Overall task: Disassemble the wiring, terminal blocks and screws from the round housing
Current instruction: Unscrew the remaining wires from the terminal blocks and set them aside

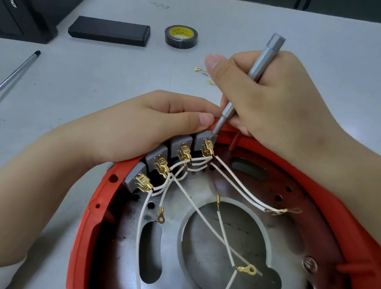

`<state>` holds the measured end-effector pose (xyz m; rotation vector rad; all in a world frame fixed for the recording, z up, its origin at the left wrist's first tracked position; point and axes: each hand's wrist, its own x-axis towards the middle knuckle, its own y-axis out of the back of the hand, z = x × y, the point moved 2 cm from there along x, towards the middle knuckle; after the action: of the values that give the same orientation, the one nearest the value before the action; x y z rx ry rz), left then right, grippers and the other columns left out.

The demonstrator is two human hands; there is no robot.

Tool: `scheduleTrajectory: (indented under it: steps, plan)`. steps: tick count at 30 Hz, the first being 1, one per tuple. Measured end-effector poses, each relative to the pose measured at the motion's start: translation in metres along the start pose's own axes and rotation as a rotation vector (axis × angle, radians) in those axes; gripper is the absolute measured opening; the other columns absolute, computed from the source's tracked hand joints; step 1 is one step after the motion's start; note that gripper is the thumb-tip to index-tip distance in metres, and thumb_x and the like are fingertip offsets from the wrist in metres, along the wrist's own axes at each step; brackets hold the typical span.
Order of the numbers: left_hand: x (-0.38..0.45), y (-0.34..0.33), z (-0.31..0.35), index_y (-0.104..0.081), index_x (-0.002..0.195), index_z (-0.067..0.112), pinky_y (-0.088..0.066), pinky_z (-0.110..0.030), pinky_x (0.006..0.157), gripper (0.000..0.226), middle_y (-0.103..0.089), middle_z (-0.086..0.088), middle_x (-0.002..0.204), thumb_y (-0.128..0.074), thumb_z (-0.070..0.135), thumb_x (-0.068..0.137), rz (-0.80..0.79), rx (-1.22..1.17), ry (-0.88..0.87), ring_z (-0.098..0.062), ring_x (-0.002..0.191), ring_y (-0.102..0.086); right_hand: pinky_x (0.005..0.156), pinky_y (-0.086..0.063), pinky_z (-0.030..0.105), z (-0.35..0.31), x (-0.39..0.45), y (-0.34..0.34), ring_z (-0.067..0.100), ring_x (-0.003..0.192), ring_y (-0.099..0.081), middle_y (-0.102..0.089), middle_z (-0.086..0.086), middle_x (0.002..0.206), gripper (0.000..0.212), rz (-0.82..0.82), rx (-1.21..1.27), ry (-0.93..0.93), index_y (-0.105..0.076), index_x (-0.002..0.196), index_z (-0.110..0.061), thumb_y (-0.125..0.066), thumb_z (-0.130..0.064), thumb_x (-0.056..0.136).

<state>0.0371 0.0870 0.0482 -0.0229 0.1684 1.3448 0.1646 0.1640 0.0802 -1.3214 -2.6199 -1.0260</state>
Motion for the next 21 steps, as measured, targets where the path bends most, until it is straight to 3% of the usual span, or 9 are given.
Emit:
scheduleTrajectory:
  steps: [4,21]
  plan:
    - [-0.0012,-0.0002,0.0014,-0.064,0.117,0.011,-0.054,-0.02,0.081,0.031,-0.074,-0.005,0.105,-0.044,0.015,0.094,-0.003,0.01,0.006,-0.017,0.097,-0.07,0.043,-0.032,0.012,0.0031,-0.0007,0.0021,0.005,0.034,-0.045,-0.042,-0.01,0.033,0.048,0.045,0.101,-0.018,-0.043,0.055,-0.007,-0.044,-0.021,0.101]
    - [-0.0005,-0.0015,0.0016,-0.065,0.113,0.012,-0.053,-0.017,0.077,0.03,-0.075,-0.001,0.1,-0.044,0.015,0.092,-0.001,-0.025,0.006,-0.012,0.092,-0.071,0.041,-0.031,0.011,0.0058,0.0003,-0.0016,0.005,0.033,-0.043,-0.041,-0.008,0.032,0.05,0.018,0.157,-0.03,-0.042,0.055,-0.009,-0.041,-0.022,0.103]
